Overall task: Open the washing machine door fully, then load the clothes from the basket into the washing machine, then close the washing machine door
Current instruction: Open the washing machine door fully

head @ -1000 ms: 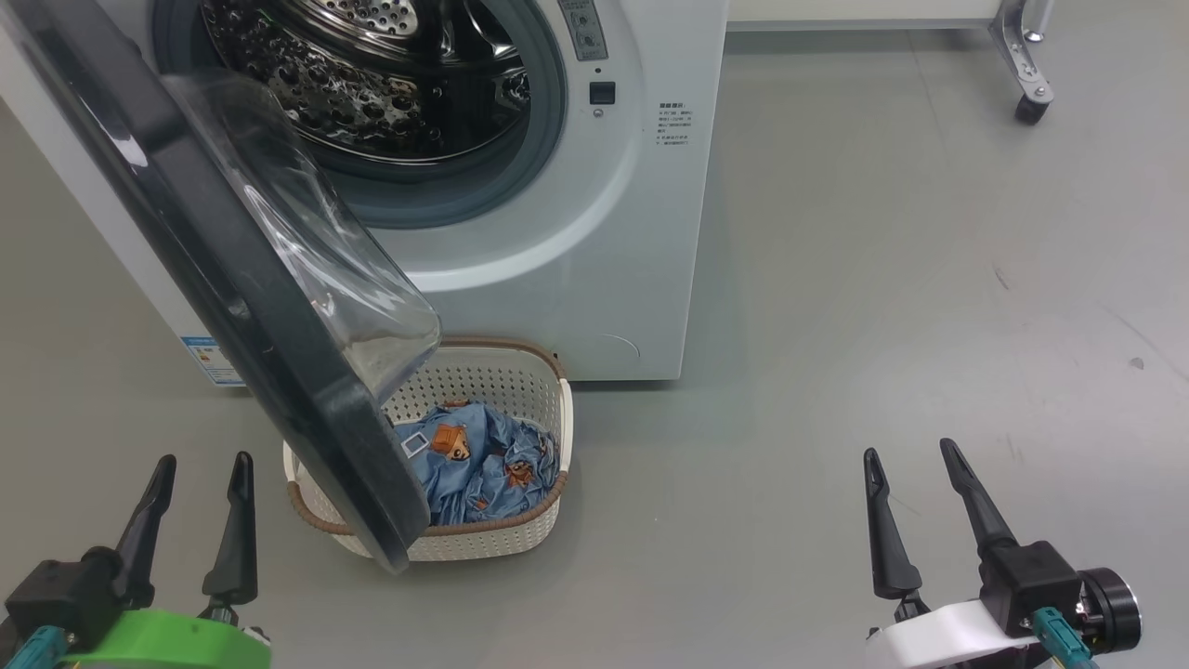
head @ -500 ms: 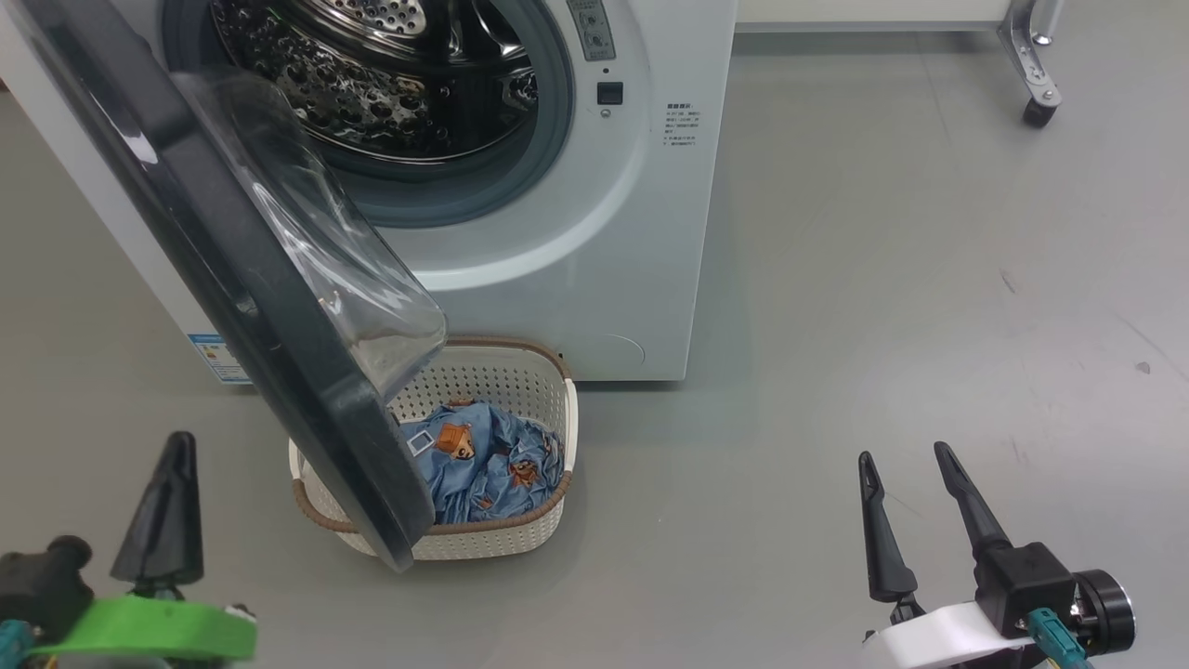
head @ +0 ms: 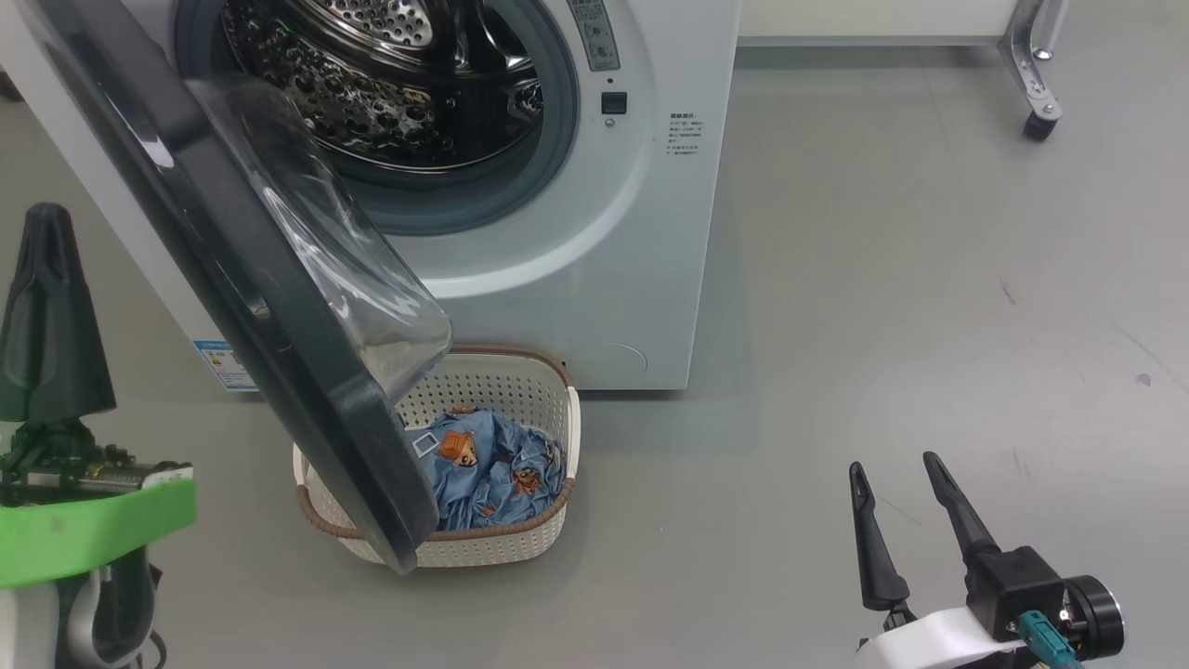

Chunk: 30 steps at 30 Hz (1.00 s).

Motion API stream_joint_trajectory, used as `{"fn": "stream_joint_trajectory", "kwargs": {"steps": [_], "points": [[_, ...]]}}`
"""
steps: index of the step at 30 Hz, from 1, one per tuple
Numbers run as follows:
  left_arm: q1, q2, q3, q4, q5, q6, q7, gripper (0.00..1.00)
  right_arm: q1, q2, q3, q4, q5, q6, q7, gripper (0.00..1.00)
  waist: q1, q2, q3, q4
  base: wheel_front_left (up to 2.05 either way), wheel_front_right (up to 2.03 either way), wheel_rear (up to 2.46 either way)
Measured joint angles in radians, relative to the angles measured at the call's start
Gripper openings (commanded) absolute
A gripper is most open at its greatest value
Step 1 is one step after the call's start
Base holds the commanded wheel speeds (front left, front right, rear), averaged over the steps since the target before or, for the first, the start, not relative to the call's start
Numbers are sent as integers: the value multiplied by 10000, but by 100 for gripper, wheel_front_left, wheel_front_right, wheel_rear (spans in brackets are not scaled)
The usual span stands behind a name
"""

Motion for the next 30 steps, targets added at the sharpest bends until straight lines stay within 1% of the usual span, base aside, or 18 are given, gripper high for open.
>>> {"fn": "stream_joint_trajectory", "kwargs": {"steps": [5, 11, 13, 16, 17, 20, 26, 28, 30], "points": [[-253, 94, -441, -867, 58, 0, -6, 0, 0, 13, -2, 58, 15, 67, 0, 100, 0, 0, -72, -11, 0, 0, 0], [-301, 198, -1198, -1544, 56, 0, -6, 0, 11, 31, 4, 88, 35, 125, 0, 100, 0, 0, -144, -40, 0, 0, 0], [-301, 270, -1488, -1747, 56, 0, -6, 0, 17, 33, 8, 125, 59, 194, 0, 100, 0, 0, -154, -51, 0, 0, 0], [-300, 389, -2054, -2011, 56, 0, -6, 0, 17, 36, 6, 132, 65, 198, 0, 100, 0, 0, -161, -71, 0, 0, 0], [-298, 466, -2406, -2105, 65, 0, -6, 0, 17, 38, 6, 132, 65, 217, 0, 100, 0, 0, -159, -88, 0, 0, 0], [-280, 562, -2989, -2171, 65, 0, -6, 0, 17, 50, 15, 132, 67, 284, 0, 100, 0, 0, -151, -124, 0, 0, 0], [-52, 617, -4326, -2209, 48, 0, -4, 0, 16, 69, 77, 144, 77, 374, 0, 100, 0, 0, -110, -216, 0, 0, 0], [128, 660, -4702, -2190, 48, 0, -4, 0, 14, 81, 155, 157, 77, 464, 0, 100, 0, 0, -86, -279, 0, 0, 0], [192, 694, -5049, -2115, 46, 0, -4, 0, 13, 92, 196, 182, 77, 477, 0, 100, 0, 0, -60, -356, 0, 0, 0]]}}
